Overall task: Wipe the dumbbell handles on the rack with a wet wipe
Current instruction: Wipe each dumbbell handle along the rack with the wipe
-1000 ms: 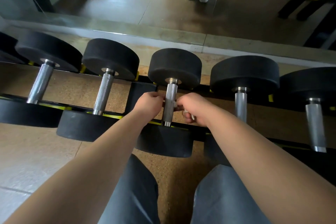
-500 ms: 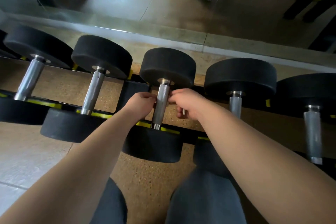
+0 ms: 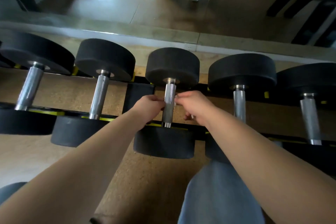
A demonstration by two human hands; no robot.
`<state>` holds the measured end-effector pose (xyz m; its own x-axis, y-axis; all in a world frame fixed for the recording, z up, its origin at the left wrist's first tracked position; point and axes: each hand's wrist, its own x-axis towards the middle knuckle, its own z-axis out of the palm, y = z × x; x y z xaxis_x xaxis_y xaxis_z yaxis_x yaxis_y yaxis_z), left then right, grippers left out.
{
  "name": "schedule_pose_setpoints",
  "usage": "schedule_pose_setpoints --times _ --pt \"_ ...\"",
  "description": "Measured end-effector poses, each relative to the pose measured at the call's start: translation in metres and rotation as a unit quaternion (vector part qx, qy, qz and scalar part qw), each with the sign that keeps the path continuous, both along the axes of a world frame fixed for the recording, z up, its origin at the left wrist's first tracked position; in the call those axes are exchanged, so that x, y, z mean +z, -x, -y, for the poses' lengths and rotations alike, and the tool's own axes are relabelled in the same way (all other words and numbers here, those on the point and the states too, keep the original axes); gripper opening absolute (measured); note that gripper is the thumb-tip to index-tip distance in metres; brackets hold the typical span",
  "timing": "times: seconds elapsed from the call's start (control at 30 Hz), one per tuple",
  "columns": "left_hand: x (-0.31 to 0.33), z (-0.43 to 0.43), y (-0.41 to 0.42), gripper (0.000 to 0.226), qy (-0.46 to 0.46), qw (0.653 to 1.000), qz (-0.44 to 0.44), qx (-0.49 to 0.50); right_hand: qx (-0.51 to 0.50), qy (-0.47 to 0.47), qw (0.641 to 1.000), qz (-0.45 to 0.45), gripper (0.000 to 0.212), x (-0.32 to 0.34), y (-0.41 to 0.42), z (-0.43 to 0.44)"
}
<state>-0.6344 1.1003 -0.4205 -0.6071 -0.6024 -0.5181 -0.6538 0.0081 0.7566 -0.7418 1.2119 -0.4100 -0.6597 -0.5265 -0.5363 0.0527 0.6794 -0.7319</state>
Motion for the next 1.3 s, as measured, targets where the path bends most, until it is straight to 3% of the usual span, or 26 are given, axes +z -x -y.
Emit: schedule_pose_setpoints --times 0.17,0.23,0.37,0.5,0.67,0.9,1.0,1.17,1.3 --pt "-0.005 0.002 0.000 0.028 -0.021 0.999 -0.024 -0.009 0.092 -0.124 0.987 -0.036 0.018 0.004 -0.012 -0.007" --pt "-0.008 0.004 -0.002 0.025 -0.033 0.999 -0.037 -0.013 0.042 -0.098 0.992 -0.067 0.021 0.001 -0.020 -0.004" --pt "-0.010 0.009 -0.004 0.016 -0.055 0.997 -0.046 -0.035 -0.133 0.044 0.984 -0.110 0.023 -0.006 -0.019 0.007" --pt "-0.017 0.015 -0.003 0.013 -0.086 0.995 -0.046 -0.035 -0.089 0.031 0.978 -0.187 0.017 -0.005 -0.023 0.007" --pt "-0.019 0.025 -0.005 0.021 -0.134 0.988 -0.028 -0.074 0.041 -0.057 0.993 -0.098 0.009 0.005 -0.038 -0.013" --pt "-0.017 0.041 0.013 0.023 -0.141 0.980 -0.013 -0.140 -0.121 0.043 0.965 -0.228 0.009 -0.006 -0.037 0.015" --pt "-0.020 0.049 0.023 0.028 -0.152 0.973 -0.035 -0.169 -0.089 0.001 0.972 -0.216 0.009 -0.006 -0.038 0.009" --pt "-0.025 0.055 0.029 0.029 -0.177 0.969 -0.011 -0.172 0.048 -0.062 0.975 -0.206 0.010 0.003 -0.046 -0.006" --pt "-0.027 0.053 0.027 0.029 -0.214 0.968 -0.009 -0.134 -0.022 -0.006 0.963 -0.268 0.014 -0.004 -0.040 0.013"
